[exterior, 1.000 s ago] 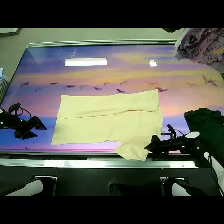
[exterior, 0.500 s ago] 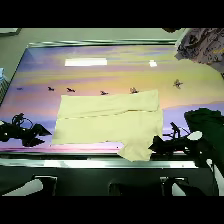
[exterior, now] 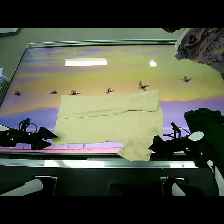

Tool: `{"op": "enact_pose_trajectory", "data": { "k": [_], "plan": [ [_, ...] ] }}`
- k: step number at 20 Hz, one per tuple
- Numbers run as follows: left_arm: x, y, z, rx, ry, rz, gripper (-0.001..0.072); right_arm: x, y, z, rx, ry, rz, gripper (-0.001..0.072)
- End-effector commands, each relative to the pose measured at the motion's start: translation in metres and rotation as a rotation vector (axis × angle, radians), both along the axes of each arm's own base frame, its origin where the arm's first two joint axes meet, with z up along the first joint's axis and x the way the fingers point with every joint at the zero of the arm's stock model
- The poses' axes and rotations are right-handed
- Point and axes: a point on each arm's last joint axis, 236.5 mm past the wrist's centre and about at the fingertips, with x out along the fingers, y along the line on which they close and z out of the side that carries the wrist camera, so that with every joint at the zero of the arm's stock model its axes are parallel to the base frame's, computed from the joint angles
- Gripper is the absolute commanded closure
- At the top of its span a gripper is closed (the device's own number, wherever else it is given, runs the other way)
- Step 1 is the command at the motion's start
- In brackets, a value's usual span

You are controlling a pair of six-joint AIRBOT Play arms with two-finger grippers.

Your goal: Fold the clothes and pants, and hang the long-sleeved shirts on hangers.

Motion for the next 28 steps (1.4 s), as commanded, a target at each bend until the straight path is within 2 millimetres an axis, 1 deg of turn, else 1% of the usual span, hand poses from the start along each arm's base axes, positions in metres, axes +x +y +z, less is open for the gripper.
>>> {"op": "enact_pose_trajectory", "data": {
  "k": [1,2,4,5,6,7,9,11,12,14,16,18,19,20,21,22,24,25,27,28],
  "plan": [
    [0.000,-0.001,-0.001,-0.004,-0.002,0.002,0.0397,0.000,0.000,0.000,0.000,-0.001,0.002,0.0686],
    [0.000,-0.002,-0.001,-0.007,-0.004,0.005,0.0412,0.000,0.000,0.000,0.000,-0.001,0.001,0.0686],
    [0.002,-0.004,0.000,-0.013,-0.008,0.006,0.0413,0.000,0.000,0.000,0.000,-0.002,0.002,0.0686],
    [0.002,-0.006,0.000,-0.013,-0.007,-0.003,0.0472,0.000,0.000,0.000,-0.001,-0.002,0.001,0.0686],
    [0.002,-0.009,0.000,-0.014,-0.007,-0.015,0.0595,0.000,0.000,0.000,-0.001,-0.002,0.001,0.0686],
    [0.001,-0.012,0.000,-0.014,-0.007,-0.030,0.0697,0.000,0.000,0.000,0.000,-0.001,0.002,0.0686],
    [0.001,-0.018,0.001,-0.013,-0.010,-0.054,0.0695,-0.001,0.001,0.002,0.002,-0.002,0.006,0.0686],
    [0.003,-0.017,0.008,0.001,-0.012,-0.030,0.0697,-0.003,0.001,0.008,-0.002,-0.018,0.020,0.0687],
    [0.004,-0.015,0.014,0.019,-0.017,-0.016,0.0697,-0.007,-0.001,0.012,-0.015,-0.021,0.029,0.0687],
    [-0.005,-0.002,0.026,0.113,-0.004,0.009,0.0697,-0.019,-0.009,0.020,-0.072,-0.019,0.042,0.0687],
    [-0.019,0.015,0.042,0.230,-0.010,0.006,0.0697,-0.032,-0.016,0.033,-0.125,-0.036,0.059,0.0687],
    [-0.027,0.023,0.060,0.312,-0.061,-0.019,0.0697,-0.050,-0.022,0.050,-0.175,-0.058,0.087,0.0687],
    [-0.027,0.024,0.070,0.340,-0.101,-0.017,0.0697,-0.056,-0.027,0.059,-0.208,-0.077,0.110,0.0687],
    [-0.023,0.024,0.079,0.357,-0.147,-0.006,0.0697,-0.056,-0.033,0.070,-0.244,-0.112,0.122,0.0688],
    [-0.017,0.023,0.087,0.371,-0.196,0.007,0.0698,-0.050,-0.038,0.080,-0.276,-0.156,0.125,0.0688],
    [-0.011,0.023,0.091,0.380,-0.233,0.010,0.0697,-0.038,-0.045,0.090,-0.308,-0.204,0.122,0.0688],
    [0.003,0.023,0.096,0.405,-0.283,-0.003,0.0698,-0.008,-0.052,0.104,-0.334,-0.292,0.116,0.0688],
    [0.013,0.023,0.098,0.422,-0.316,-0.005,0.0698,0.006,-0.055,0.106,-0.339,-0.312,0.125,0.0688],
    [0.040,0.026,0.102,0.463,-0.395,-0.003,0.0698,0.032,-0.062,0.100,-0.347,-0.326,0.167,0.0687],
    [0.053,0.027,0.102,0.477,-0.422,-0.001,0.0698,0.048,-0.062,0.097,-0.332,-0.333,0.178,0.0687]
  ]
}}
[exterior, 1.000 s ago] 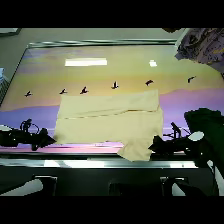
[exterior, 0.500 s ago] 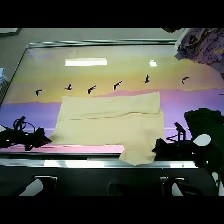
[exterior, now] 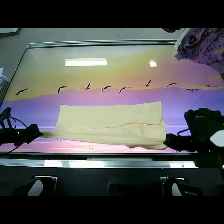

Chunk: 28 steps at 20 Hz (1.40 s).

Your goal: Fold the clothes and pants, and hang the long-sleeved shirts on hangers.

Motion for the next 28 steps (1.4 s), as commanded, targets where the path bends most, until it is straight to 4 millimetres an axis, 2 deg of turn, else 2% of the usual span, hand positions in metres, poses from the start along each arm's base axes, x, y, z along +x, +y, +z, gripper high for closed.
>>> {"op": "enact_pose_trajectory", "data": {
  "k": [1,3,5,9,13,17,22,24,26,28],
  "plan": [
    [0.044,0.008,0.006,0.070,-0.124,0.001,0.0698,0.054,-0.008,-0.001,-0.003,-0.067,0.056,0.0687],
    [0.061,0.007,-0.003,0.071,-0.115,-0.012,0.0698,0.092,-0.006,-0.005,0.042,-0.096,0.053,0.0687],
    [0.080,0.005,-0.012,0.069,-0.104,-0.030,0.0698,0.123,-0.015,-0.010,0.029,-0.105,0.045,0.0687],
    [0.120,0.000,-0.025,0.068,-0.091,-0.066,0.0698,0.173,-0.029,-0.018,0.017,-0.114,0.044,0.0687],
    [0.152,-0.007,-0.043,0.061,-0.061,-0.110,0.0698,0.208,-0.036,-0.034,0.026,-0.113,0.026,0.0687],
    [0.169,-0.017,-0.062,0.051,-0.029,-0.143,0.0698,0.222,-0.033,-0.052,0.066,-0.098,0.002,0.0686],
    [0.170,-0.026,-0.080,0.042,0.010,-0.164,0.0697,0.225,-0.028,-0.071,0.108,-0.063,-0.021,0.0683],
    [0.169,-0.028,-0.084,0.039,0.019,-0.168,0.0695,0.226,-0.024,-0.074,0.129,-0.055,-0.031,0.0623],
    [0.171,-0.029,-0.083,0.031,0.010,-0.160,0.0692,0.227,-0.020,-0.072,0.155,-0.055,-0.039,0.0596],
    [0.176,-0.032,-0.081,0.017,-0.009,-0.144,0.0689,0.223,-0.012,-0.068,0.190,-0.038,-0.034,0.0451]
  ]
}}
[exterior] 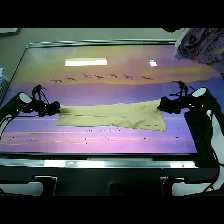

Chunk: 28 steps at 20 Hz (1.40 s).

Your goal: Fold the clothes and pants, and hang the long-sleeved shirts on hangers.

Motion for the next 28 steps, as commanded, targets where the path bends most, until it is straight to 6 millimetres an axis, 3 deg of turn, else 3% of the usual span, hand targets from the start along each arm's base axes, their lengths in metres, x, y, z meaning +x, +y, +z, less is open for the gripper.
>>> {"op": "enact_pose_trajectory", "data": {
  "k": [1,2,4,6,7,8,10,13,15,21,26,27,28],
  "plan": [
    [0.007,-0.005,0.003,-0.028,-0.019,0.019,0.0649,-0.008,0.014,0.006,0.070,0.036,0.014,0.0387],
    [0.010,-0.007,0.005,-0.038,-0.025,0.025,0.0584,-0.012,0.015,0.011,0.076,0.054,0.024,0.0312],
    [0.014,-0.008,0.011,-0.043,-0.035,0.023,0.0367,-0.012,0.006,0.027,0.030,0.061,0.051,0.0286],
    [0.017,-0.009,0.021,-0.051,-0.035,0.007,0.0197,-0.007,-0.017,0.039,-0.082,0.047,0.051,0.0154],
    [0.018,-0.009,0.028,-0.050,-0.034,-0.005,0.0071,-0.005,-0.027,0.044,-0.096,0.040,0.037,0.0150],
    [0.019,-0.007,0.035,-0.048,-0.031,-0.014,0.0023,-0.005,-0.038,0.047,-0.082,0.041,0.010,0.0109],
    [0.022,-0.002,0.050,-0.046,-0.033,-0.027,0.0021,-0.019,-0.060,0.041,-0.022,0.087,-0.011,0.0049],
    [0.024,0.002,0.067,-0.045,-0.029,-0.018,0.0022,-0.027,-0.069,0.027,0.163,0.119,-0.044,0.0035],
    [0.026,0.001,0.073,-0.046,-0.033,-0.025,0.0022,-0.028,-0.071,0.010,0.177,0.140,-0.033,0.0034],
    [0.027,0.001,0.076,-0.047,-0.036,-0.023,0.0022,-0.023,-0.038,-0.028,0.279,0.188,0.025,0.0033],
    [0.029,-0.003,0.078,-0.070,-0.036,-0.006,0.0022,-0.021,-0.005,-0.041,0.267,0.200,0.099,0.0036],
    [0.030,-0.005,0.079,-0.085,-0.039,-0.003,0.0021,-0.021,0.003,-0.040,0.267,0.204,0.118,0.0057],
    [0.031,-0.010,0.081,-0.105,-0.045,0.002,0.0022,-0.022,0.011,-0.040,0.266,0.207,0.138,0.0134]
  ]
}}
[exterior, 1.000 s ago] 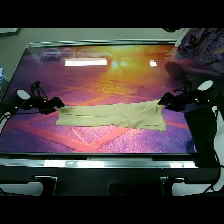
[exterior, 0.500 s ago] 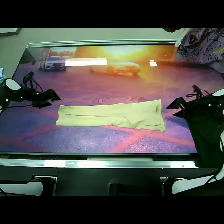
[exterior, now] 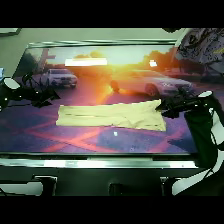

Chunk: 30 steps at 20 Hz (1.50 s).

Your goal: Fold the clothes and pants, and hang the long-sleeved shirts on hangers.

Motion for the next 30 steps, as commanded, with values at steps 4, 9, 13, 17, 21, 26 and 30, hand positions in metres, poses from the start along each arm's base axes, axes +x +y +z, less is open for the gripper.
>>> {"op": "enact_pose_trajectory", "data": {
  "k": [4,9,13,17,21,26,30],
  "plan": [
    [0.003,-0.028,0.007,-0.067,-0.008,-0.012,0.0026,0.005,0.029,0.015,-0.072,-0.062,0.084,0.0574],
    [-0.001,-0.090,0.007,-0.098,-0.009,-0.106,0.0695,0.011,-0.012,0.068,-0.311,-0.134,-0.027,0.0688],
    [0.012,-0.180,0.004,-0.207,-0.053,-0.085,0.0696,-0.021,-0.022,0.111,-0.390,-0.087,-0.055,0.0688],
    [-0.013,-0.298,-0.017,-0.351,0.001,-0.176,0.0697,-0.037,-0.051,0.158,-0.540,-0.101,-0.129,0.0687],
    [-0.042,-0.397,-0.033,-0.409,0.054,-0.309,0.0697,-0.037,-0.063,0.207,-0.595,-0.138,-0.187,0.0687],
    [-0.061,-0.483,-0.054,-0.460,0.110,-0.345,0.0697,-0.032,-0.063,0.241,-0.595,-0.184,-0.236,0.0687],
    [-0.063,-0.533,-0.060,-0.524,0.120,-0.326,0.0697,-0.034,-0.055,0.252,-0.562,-0.191,-0.232,0.0687]
  ]
}}
